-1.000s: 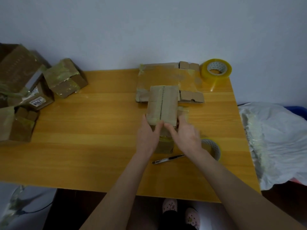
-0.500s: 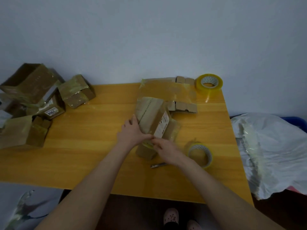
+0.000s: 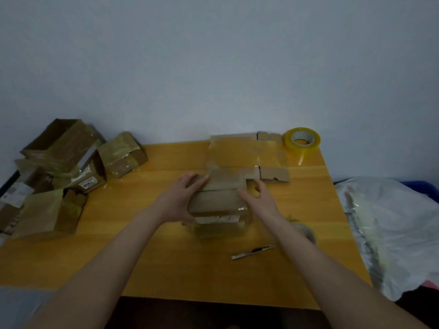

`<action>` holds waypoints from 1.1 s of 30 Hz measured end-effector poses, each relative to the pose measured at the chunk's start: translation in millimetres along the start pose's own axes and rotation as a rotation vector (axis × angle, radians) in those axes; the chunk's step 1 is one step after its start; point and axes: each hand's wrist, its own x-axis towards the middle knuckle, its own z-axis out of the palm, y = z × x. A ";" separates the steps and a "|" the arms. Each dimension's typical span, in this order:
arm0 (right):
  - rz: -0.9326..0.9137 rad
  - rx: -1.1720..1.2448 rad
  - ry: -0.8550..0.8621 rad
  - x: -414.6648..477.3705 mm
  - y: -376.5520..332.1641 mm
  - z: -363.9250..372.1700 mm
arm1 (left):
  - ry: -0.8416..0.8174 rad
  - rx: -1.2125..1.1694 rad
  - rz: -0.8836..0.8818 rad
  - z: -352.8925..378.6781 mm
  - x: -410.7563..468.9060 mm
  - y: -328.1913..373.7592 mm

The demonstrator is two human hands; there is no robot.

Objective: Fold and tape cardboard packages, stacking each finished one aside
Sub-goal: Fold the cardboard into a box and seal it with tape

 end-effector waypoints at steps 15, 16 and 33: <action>0.013 -0.268 -0.158 16.0 11.0 133.2 | 0.349 -1.320 -0.902 82.9 -25.1 -23.9; 0.013 -0.270 -0.128 13.5 15.1 135.3 | 0.323 -1.297 -0.856 84.3 -25.1 -24.8; 0.003 -0.391 0.269 7.8 32.6 49.1 | 0.205 -1.246 -0.425 69.0 38.8 46.9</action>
